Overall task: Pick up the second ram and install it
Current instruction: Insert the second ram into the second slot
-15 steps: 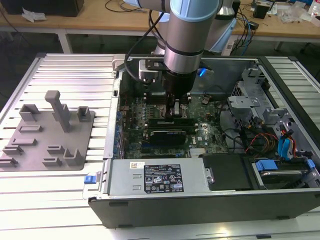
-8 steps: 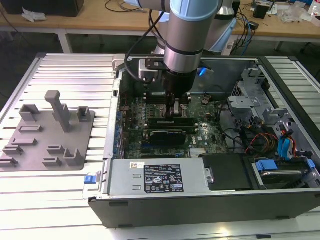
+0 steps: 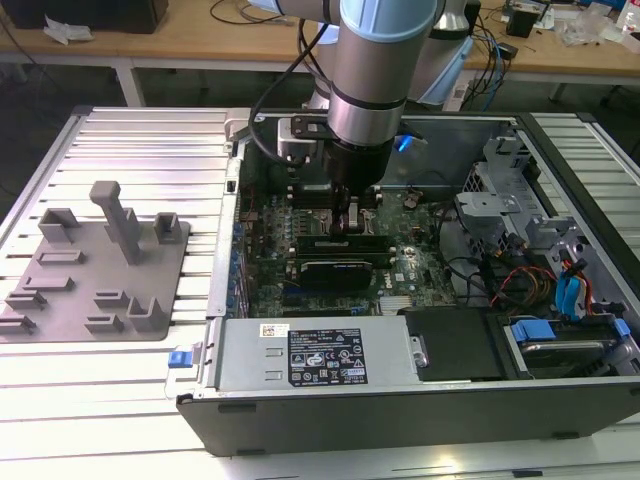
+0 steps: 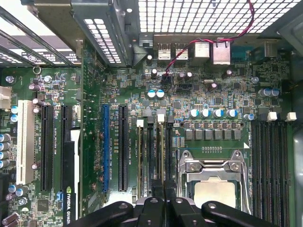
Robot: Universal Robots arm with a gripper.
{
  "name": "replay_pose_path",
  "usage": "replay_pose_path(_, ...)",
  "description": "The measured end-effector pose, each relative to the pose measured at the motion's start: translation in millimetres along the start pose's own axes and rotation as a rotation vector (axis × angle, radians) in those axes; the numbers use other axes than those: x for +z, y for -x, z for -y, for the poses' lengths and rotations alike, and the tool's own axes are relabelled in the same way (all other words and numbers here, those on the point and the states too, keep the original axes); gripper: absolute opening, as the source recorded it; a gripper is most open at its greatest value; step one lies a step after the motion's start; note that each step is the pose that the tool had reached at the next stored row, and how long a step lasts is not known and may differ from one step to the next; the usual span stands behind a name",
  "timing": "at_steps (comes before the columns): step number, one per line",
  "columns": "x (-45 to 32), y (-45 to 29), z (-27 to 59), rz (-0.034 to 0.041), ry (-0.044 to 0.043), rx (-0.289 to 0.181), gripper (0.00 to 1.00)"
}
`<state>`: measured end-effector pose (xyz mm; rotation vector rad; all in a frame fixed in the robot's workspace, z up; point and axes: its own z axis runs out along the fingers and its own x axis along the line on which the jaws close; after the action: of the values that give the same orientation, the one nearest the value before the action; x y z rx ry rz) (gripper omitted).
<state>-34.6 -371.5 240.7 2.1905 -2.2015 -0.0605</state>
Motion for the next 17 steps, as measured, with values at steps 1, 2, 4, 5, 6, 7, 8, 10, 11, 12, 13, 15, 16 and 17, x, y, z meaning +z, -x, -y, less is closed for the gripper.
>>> replay_pose_path(1,0.0,0.0,0.0,-0.0001,0.0001,0.0,0.09)
replay_pose_path(2,0.0,0.0,0.0,-0.0001,0.0,0.0,0.09)
replay_pose_path(4,0.0,0.1,0.0,-0.0001,0.0,0.0,0.09)
replay_pose_path(5,0.0,0.1,0.0,-0.0001,0.0,0.0,0.09)
replay_pose_path(6,0.1,0.1,0.0,0.0002,0.0,0.007,0.09)
replay_pose_path(7,0.2,0.1,0.0,0.0007,0.0,0.016,0.09)
replay_pose_path(8,0.3,0.1,0.0,0.001,-0.0001,0.018,0.09)
replay_pose_path(10,0.4,0.1,0.0,0.001,-0.0001,0.018,0.09)
replay_pose_path(11,0.8,0.0,0.0,0.0007,0.0001,0.018,0.09)
replay_pose_path(12,0.9,0.1,0.0,0.0007,0.0,0.018,0.09)
replay_pose_path(13,1.2,0.1,0.1,0.0009,0.0,0.018,0.09)
replay_pose_path(15,1.3,0.1,0.1,0.0008,0.0,0.017,0.09)
replay_pose_path(16,1.3,0.1,0.1,0.0008,0.0,0.017,0.09)
replay_pose_path(17,1.6,0.1,0.1,0.0011,-0.0001,0.017,0.09)
